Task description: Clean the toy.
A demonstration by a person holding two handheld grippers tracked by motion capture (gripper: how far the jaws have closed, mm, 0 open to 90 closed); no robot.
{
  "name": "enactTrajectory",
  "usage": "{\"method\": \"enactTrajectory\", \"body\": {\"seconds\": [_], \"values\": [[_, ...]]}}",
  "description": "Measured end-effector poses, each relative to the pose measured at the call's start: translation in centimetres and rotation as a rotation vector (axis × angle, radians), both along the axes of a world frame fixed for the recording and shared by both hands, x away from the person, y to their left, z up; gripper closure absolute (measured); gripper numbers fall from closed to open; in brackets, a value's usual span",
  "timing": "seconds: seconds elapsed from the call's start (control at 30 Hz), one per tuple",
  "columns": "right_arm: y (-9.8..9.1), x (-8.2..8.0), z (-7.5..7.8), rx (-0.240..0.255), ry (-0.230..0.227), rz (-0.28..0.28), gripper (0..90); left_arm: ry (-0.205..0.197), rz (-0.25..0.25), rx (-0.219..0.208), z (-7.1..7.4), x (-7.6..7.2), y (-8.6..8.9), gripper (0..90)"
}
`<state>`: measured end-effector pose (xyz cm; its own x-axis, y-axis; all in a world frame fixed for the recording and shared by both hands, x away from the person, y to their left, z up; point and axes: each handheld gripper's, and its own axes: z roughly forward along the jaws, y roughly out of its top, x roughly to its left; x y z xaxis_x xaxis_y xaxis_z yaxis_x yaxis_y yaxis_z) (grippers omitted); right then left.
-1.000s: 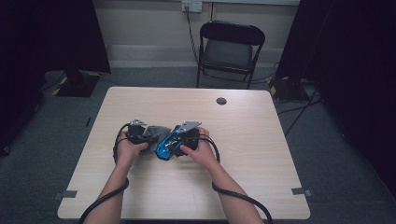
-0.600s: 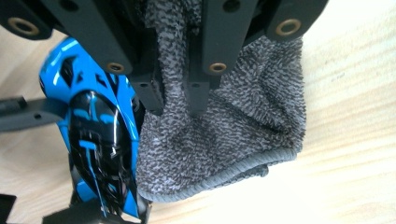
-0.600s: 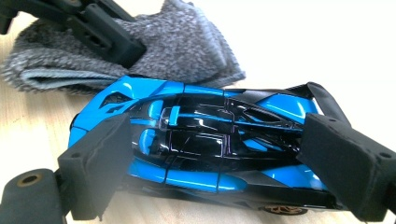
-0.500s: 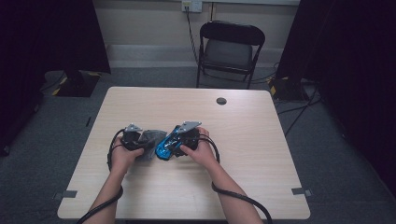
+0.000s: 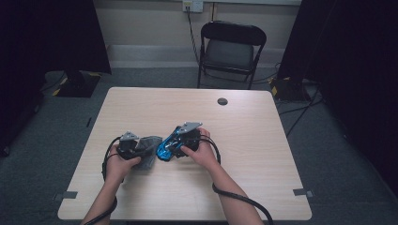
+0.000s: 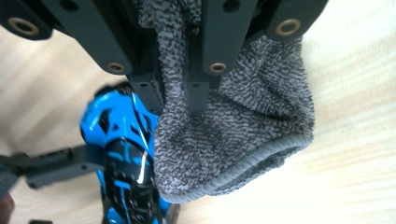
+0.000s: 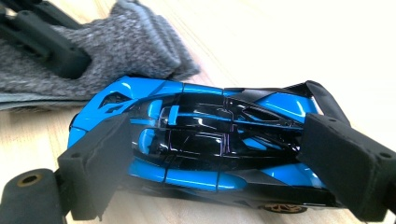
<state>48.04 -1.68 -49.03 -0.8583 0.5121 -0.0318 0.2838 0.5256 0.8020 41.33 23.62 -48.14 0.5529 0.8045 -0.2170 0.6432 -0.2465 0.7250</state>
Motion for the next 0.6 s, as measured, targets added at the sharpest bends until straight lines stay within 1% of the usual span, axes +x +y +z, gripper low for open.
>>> {"method": "enactTrajectory", "body": {"seconds": [0.03, 0.07, 0.17, 0.23, 0.37, 0.5, 0.57, 0.6], "values": [[0.0, 0.0, 0.0, -0.002, 0.0, -0.001, 9.1, 0.005, -0.014, 0.01, 0.1, -0.5, 0.1, 79.8], [0.0, 0.0, 0.0, -0.003, -0.001, -0.001, 9.1, 0.009, -0.017, 0.014, 0.2, -0.7, 0.2, 79.7], [0.0, 0.0, 0.0, -0.003, -0.001, -0.002, 9.1, 0.021, -0.029, 0.009, 0.2, -1.4, 0.3, 79.8], [0.0, 0.0, 0.0, -0.004, -0.001, -0.002, 9.1, 0.03, -0.031, -0.003, 0.2, -1.8, 0.5, 79.8], [0.0, 0.0, 0.0, -0.002, -0.001, -0.003, 9.1, 0.043, -0.066, -0.001, 0.2, -3.0, 0.7, 79.8], [0.0, 0.0, 0.0, -0.001, 0.0, -0.003, 9.1, 0.045, -0.075, 0.005, 0.7, -3.8, 1.1, 79.8], [0.0, 0.0, 0.0, 0.001, -0.001, -0.004, 9.1, 0.029, -0.07, 0.005, 1.1, -3.9, 1.3, 79.8], [0.0, 0.0, 0.0, 0.002, -0.002, -0.004, 9.1, 0.02, -0.059, -0.002, 1.4, -3.8, 1.5, 79.8]]}}
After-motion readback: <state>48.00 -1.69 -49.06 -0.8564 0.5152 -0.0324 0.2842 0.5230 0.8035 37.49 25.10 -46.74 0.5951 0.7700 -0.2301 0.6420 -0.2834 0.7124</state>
